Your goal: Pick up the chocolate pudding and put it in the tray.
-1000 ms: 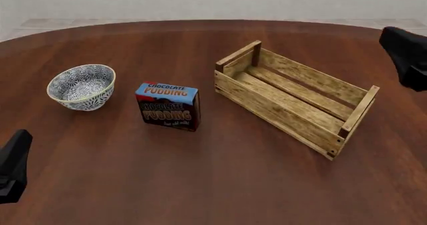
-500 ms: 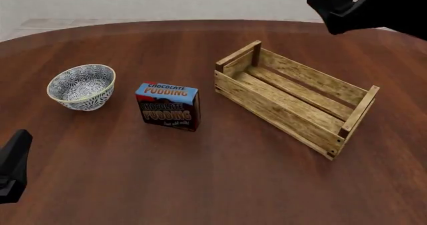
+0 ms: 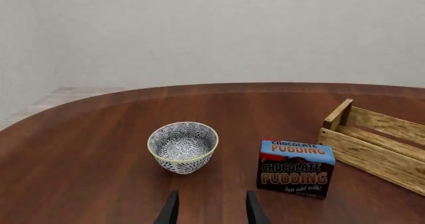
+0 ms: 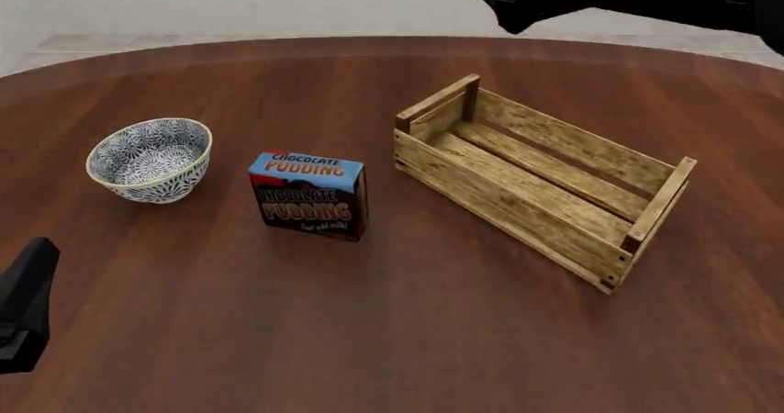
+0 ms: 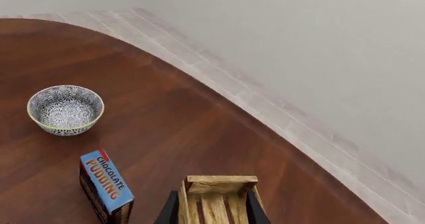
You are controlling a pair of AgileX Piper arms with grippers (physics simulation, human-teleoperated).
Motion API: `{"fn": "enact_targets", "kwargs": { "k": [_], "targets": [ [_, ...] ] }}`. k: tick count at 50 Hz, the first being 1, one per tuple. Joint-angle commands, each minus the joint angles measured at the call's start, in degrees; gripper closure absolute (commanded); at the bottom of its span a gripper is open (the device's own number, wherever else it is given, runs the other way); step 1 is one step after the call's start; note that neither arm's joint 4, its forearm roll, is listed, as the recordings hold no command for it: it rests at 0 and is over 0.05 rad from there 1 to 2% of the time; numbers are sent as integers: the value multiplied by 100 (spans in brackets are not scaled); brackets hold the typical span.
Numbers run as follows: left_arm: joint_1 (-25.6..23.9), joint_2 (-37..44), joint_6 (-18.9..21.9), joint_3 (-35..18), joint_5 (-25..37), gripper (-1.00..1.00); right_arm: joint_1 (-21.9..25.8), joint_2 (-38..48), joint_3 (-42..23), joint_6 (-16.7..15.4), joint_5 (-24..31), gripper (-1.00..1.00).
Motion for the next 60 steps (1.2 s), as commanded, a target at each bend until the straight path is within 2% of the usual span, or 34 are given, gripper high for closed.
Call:
{"fn": "enact_targets", "kwargs": {
  "k": [1, 17, 33, 39, 47, 51, 60],
  "targets": [
    [-1, 0, 0, 0, 0, -100, 393, 543, -422, -185, 117, -100],
    [0, 0, 1, 0, 0, -100, 803, 976, -741, -550, 136, -100],
    [-1, 0, 0, 0, 0, -100, 1122, 1535, -1210, -749, 401, -100],
    [-1, 0, 0, 0, 0, -100, 1088, 1934, -1432, -958, 522, -100],
    [0, 0, 1, 0, 0, -100, 1085, 2289, -1831, -1035, 781, -100],
    [0, 0, 1, 0, 0, -100, 1068, 2489, -1853, -1253, 832, -100],
    [0, 0, -1, 0, 0, -100, 1048, 2729, -1990, -1366, 891, -100]
  ]
}}
